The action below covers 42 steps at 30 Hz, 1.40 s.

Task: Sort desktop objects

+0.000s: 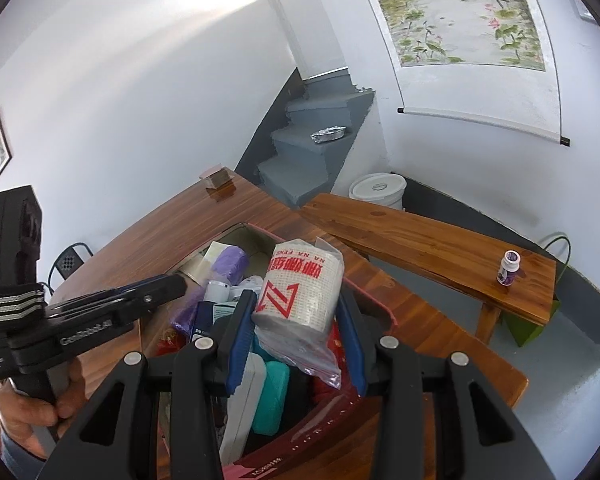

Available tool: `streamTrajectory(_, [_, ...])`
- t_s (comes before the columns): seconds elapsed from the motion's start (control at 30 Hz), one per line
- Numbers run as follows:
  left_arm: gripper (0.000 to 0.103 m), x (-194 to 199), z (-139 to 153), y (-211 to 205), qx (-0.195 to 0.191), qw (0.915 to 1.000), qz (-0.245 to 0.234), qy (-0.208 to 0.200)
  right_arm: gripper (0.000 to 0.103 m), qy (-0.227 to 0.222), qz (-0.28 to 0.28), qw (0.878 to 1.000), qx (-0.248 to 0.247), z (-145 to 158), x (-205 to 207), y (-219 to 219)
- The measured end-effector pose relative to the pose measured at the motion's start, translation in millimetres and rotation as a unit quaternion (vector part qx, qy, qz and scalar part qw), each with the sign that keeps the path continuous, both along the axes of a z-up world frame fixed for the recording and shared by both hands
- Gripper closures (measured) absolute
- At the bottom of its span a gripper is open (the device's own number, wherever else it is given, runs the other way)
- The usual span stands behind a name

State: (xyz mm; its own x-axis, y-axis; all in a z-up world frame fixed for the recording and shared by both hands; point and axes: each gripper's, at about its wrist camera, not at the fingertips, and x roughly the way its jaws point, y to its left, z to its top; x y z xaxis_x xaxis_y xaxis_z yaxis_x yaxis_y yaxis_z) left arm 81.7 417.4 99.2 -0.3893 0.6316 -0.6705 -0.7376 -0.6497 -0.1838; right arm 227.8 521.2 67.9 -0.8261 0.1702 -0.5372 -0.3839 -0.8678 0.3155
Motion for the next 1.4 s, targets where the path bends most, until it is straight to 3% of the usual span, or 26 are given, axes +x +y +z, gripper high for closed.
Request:
streamTrajectory(0.2, [0.076,-2,4,-11,0.004,0.9999,0.011,0.007,0.057,-0.013,0.011,1.0,0.011,0,-10,-4])
streamTrajectory(0.27, [0.058,-1,6,-17,0.004,0.9997,0.019,0.014,0.057,-0.019,0.017,1.0,0.013,0,-15,-7])
streamTrajectory(0.3, [0.054,0,8,-21,0.006,0.9995,0.025,0.019,0.057,-0.022,0.02,0.999,0.014,-1,-16,-8])
streamTrajectory(0.37, [0.045,4,12,-29,0.005,0.9985,0.04,0.037,0.047,-0.029,0.031,0.999,0.016,-2,-21,-12])
streamTrajectory(0.53, [0.039,16,15,-46,-0.007,0.9953,0.058,0.078,0.026,-0.026,0.027,0.999,0.028,1,-17,-21])
streamTrajectory(0.9, [0.038,40,20,-75,-0.017,0.9919,0.045,0.118,0.021,-0.003,-0.042,0.999,0.018,5,51,-27])
streamTrajectory(1.03, [0.024,52,27,-79,-0.003,0.9927,0.036,0.115,0.017,0.004,-0.064,0.998,0.018,6,74,-37])
streamTrajectory(1.1, [0.019,59,30,-81,0.005,0.9938,0.031,0.107,0.015,0.008,-0.07,0.997,0.028,10,81,-45])
streamTrajectory(1.23, [0.017,72,33,-82,0.012,0.9945,0.023,0.101,0.001,0.019,-0.066,0.996,0.063,19,91,-68])
streamTrajectory(1.4, [0.016,90,36,-84,0.007,0.9932,0.019,0.115,0.001,0.021,-0.054,0.993,0.105,24,93,-94])
